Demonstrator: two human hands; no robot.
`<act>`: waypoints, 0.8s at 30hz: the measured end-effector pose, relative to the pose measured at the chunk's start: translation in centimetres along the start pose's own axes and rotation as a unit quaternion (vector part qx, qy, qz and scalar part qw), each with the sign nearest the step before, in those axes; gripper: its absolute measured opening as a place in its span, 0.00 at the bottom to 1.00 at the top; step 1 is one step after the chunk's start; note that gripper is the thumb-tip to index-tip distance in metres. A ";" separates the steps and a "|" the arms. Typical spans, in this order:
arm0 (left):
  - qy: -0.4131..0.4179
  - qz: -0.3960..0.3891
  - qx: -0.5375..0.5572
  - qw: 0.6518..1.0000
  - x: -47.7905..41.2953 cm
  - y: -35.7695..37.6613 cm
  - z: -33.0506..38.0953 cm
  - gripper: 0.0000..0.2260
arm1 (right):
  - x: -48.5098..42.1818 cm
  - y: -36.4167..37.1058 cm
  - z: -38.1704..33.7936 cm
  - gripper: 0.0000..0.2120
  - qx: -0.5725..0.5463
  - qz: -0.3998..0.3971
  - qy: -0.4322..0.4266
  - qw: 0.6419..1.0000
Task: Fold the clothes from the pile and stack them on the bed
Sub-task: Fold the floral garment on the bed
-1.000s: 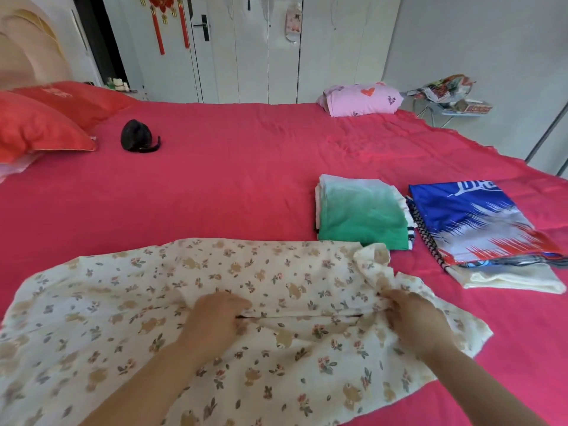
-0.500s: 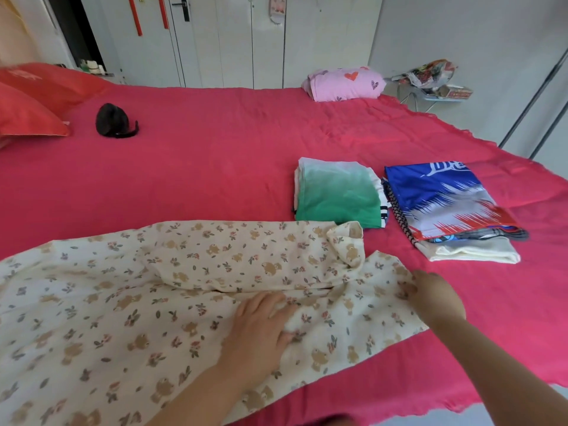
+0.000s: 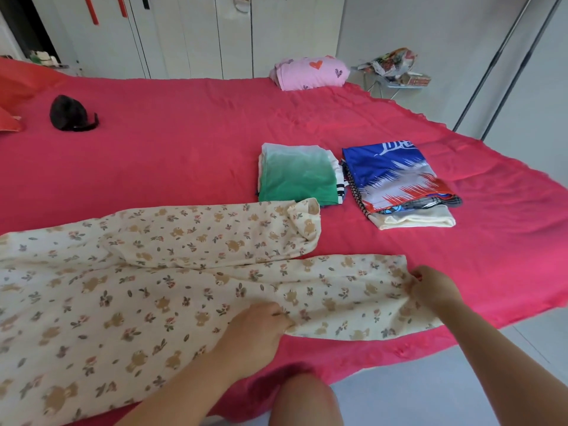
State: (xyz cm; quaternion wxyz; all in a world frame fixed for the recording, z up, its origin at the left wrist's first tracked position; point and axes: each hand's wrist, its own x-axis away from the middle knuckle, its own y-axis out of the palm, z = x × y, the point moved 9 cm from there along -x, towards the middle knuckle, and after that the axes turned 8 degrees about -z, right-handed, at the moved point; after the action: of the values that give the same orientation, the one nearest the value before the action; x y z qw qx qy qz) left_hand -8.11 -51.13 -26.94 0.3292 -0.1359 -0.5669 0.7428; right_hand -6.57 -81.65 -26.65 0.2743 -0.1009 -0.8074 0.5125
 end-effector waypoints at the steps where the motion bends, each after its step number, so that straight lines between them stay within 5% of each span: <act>1: 0.011 -0.036 0.007 0.999 0.0 0.5 0.3 0.17 | 0.0 -0.1 0.5 0.13 -0.014 0.001 0.005 1.000; 4: 0.027 -0.123 0.034 0.991 -0.1 1.5 0.9 0.12 | -0.1 -0.1 1.4 0.15 -0.035 0.005 0.000 0.999; 7: -0.019 -0.031 0.115 0.993 -1.2 -1.1 -0.2 0.10 | -0.4 -0.2 0.7 0.19 -0.065 0.023 -0.037 0.997; 12: -0.066 0.099 0.058 0.991 -4.0 -4.2 -2.2 0.11 | -0.8 -0.7 -1.2 0.24 -0.032 0.109 -0.097 0.989; 20: -0.149 0.063 -0.058 0.985 -6.4 -3.4 -5.1 0.08 | -1.9 0.8 -3.6 0.12 0.155 0.077 -0.170 0.970; 24: -0.152 0.087 -0.018 0.984 -7.3 -4.0 -5.5 0.10 | -3.0 -1.7 -3.3 0.10 0.070 0.124 -0.179 0.973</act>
State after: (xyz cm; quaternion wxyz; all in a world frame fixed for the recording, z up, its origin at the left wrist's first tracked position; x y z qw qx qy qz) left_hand 1.78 -51.13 -26.24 0.1706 -0.0758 -0.6096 0.7704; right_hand -2.11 -81.20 -25.13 0.0657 -0.0874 -0.7867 0.6076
